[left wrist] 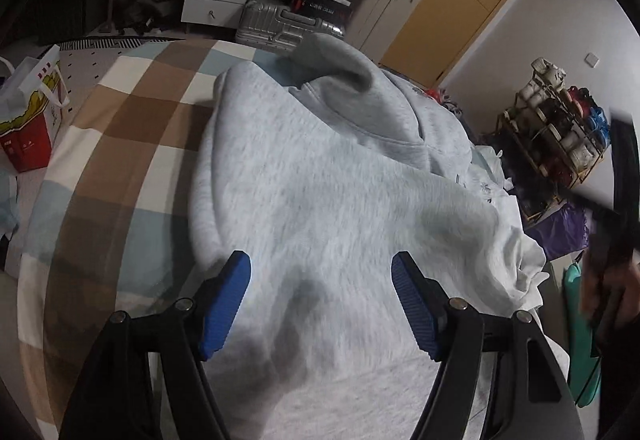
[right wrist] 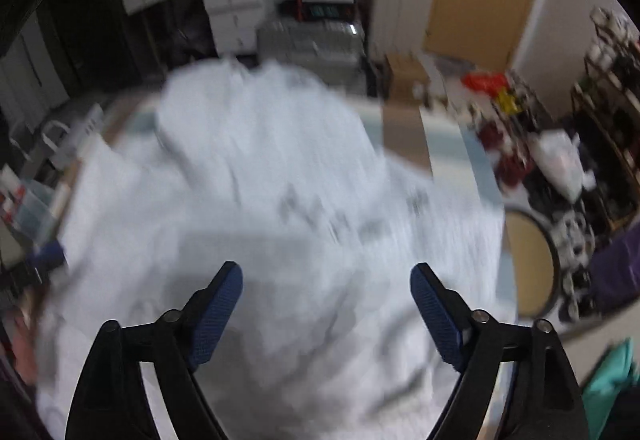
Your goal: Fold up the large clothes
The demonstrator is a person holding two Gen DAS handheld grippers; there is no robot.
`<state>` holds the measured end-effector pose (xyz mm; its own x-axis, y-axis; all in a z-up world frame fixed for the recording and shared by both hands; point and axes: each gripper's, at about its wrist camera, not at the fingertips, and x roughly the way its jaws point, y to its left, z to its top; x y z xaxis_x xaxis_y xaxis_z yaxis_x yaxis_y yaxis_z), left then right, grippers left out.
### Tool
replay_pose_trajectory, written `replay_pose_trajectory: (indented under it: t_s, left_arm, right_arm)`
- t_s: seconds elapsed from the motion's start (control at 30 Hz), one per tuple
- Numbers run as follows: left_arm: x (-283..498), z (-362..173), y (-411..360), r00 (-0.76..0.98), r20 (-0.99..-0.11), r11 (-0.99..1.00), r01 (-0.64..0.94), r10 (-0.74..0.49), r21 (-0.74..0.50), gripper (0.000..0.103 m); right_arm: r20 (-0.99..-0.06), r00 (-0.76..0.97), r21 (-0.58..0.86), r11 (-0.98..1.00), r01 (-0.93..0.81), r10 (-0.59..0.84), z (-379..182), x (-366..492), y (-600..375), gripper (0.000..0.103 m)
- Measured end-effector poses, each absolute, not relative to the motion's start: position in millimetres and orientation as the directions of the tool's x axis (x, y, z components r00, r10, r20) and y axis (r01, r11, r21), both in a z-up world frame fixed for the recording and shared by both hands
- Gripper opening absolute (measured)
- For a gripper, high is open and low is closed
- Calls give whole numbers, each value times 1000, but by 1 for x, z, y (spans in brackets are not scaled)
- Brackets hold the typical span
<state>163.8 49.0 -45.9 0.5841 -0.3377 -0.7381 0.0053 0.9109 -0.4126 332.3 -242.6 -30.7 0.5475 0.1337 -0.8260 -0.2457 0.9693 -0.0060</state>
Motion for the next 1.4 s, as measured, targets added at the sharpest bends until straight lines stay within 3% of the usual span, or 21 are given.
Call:
replay_pose_trajectory:
  t_s: [0.2,0.3,0.43,0.47,0.53,0.57,0.63,0.67,0.7,0.87,1.07,1.27,1.4]
  left_arm:
    - [160,-52,40,585,-748,924,7,-314,-382,69]
    - [163,-51,41,575,-760,928,-3,-302,-371,69]
    - [162,-53,42,569,-761,927,4,-311,-375,69]
    - [162,-53,42,564,-765,927,4,-311,-374,69]
    - [162,-53,43,564,-760,921,5,-324,-389,69]
    - [162,-52,42,565,-757,921,14,-328,-389,69]
    - [163,-51,41,570,-755,925,23,-324,-379,69]
    - [163,-51,40,571,-754,925,28,-326,-378,69]
    - [161,-51,40,572,-752,923,25,-328,-383,69]
    - [154,-42,32,588,-743,930,47,-321,-364,69]
    - [169,-9,25,624,-723,941,61,-296,-333,69]
    - [229,39,-17,652,-720,970,140,-240,-197,69]
    - [297,34,-63,592,-792,982,184,-150,-48,69]
  right_arm:
    - [-825,557,-21,980,-197,94,0,442,-165,96]
    - [-849,519,4,984,-180,98,-19,495,-130,95]
    - [-865,501,-86,981,-176,14,-58,539,-95,91]
    - [-889,458,-96,980,-172,-7,-85,552,-98,86]
    - [-917,398,-112,978,-175,-33,-110,556,-93,55]
    - [-918,396,-122,974,-192,-37,-115,555,-91,51]
    - [-897,441,-109,974,-200,-10,-104,543,-94,20]
    - [-886,464,-89,976,-199,14,-97,539,-99,17]
    - [-868,497,-84,979,-188,21,-85,529,-107,6]
    - [-797,602,-44,988,-145,52,-44,486,-156,4]
    - [-823,563,23,995,-98,75,-57,428,-231,4]
    - [-801,547,188,970,-157,244,-67,362,-265,5]
    - [-768,539,298,938,-176,345,-78,336,-276,5]
